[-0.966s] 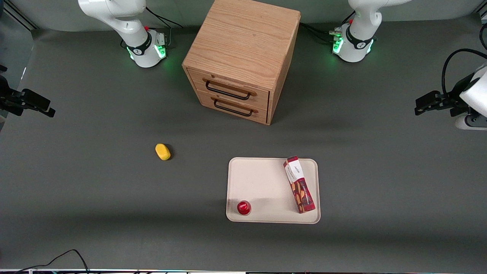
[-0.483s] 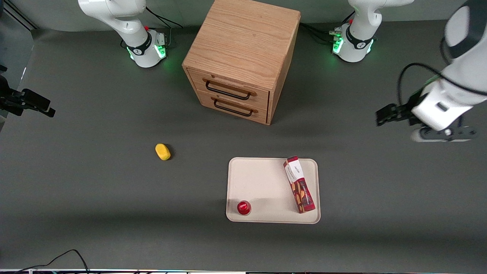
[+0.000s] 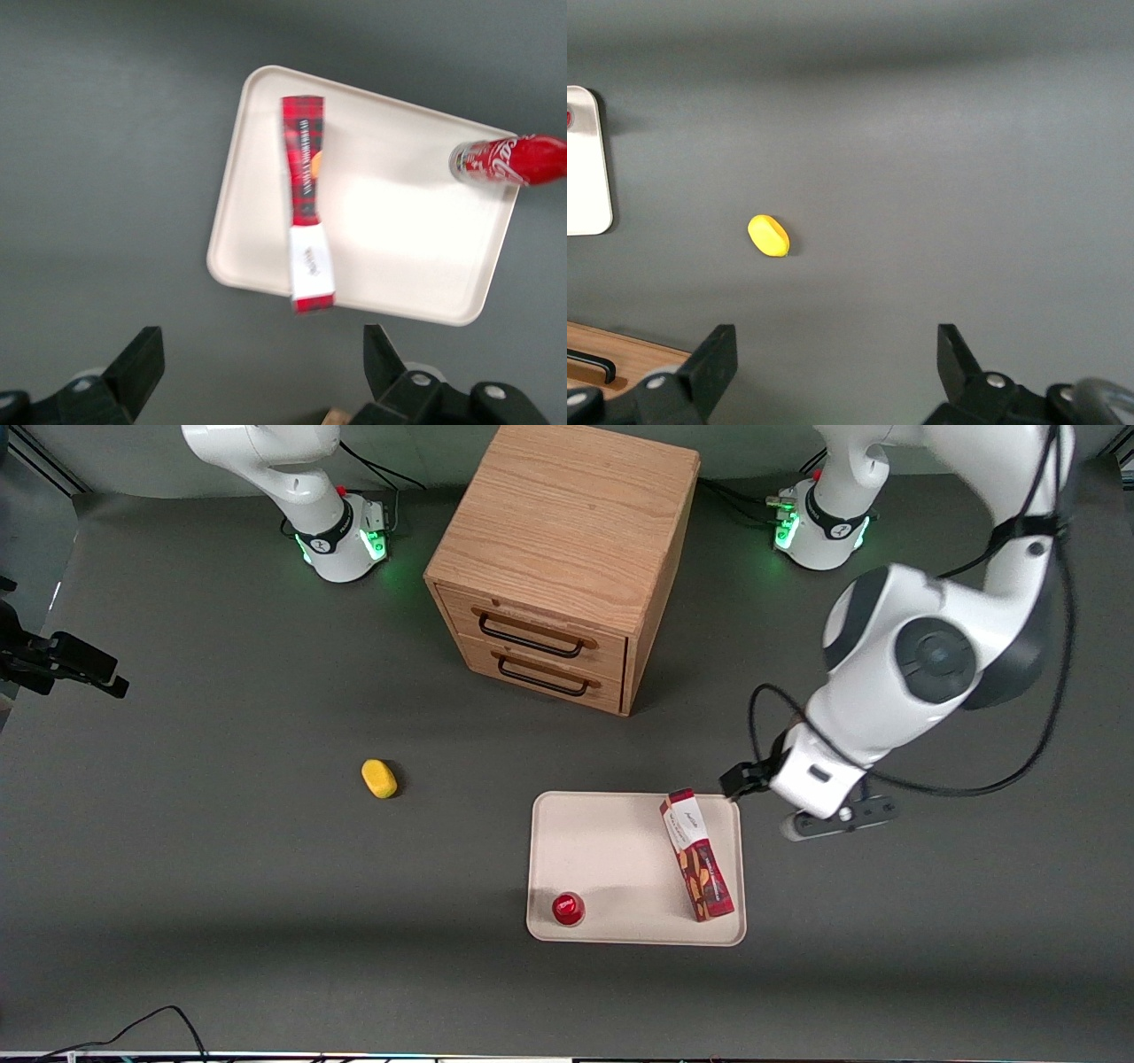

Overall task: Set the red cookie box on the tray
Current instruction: 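Move the left gripper over the red shortbread box on the tray, then lower the left gripper and close it on the red shortbread box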

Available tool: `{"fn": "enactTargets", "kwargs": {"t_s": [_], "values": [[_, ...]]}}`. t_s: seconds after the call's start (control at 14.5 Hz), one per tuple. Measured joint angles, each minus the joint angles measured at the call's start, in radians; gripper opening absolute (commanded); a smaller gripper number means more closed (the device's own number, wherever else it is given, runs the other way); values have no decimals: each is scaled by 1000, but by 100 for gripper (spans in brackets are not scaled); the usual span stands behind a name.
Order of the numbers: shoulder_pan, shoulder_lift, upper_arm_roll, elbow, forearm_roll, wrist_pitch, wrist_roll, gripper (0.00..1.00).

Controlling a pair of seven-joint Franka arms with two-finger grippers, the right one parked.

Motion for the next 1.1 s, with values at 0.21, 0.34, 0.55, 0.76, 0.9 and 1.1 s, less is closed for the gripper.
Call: {"fn": "enactTargets", "kwargs": {"t_s": [0.21, 0.34, 0.55, 0.76, 0.9, 1.1], "values": [[-24, 117, 0, 36, 14, 89, -24, 100], [-24, 185, 2, 67, 15, 121, -25, 100], [-24, 252, 2, 91, 17, 167, -24, 100], [-25, 286, 2, 93, 18, 213, -24, 100], [-30, 306, 2, 93, 25, 239, -24, 97], [-38, 337, 1, 93, 43, 281, -25, 73]]}}
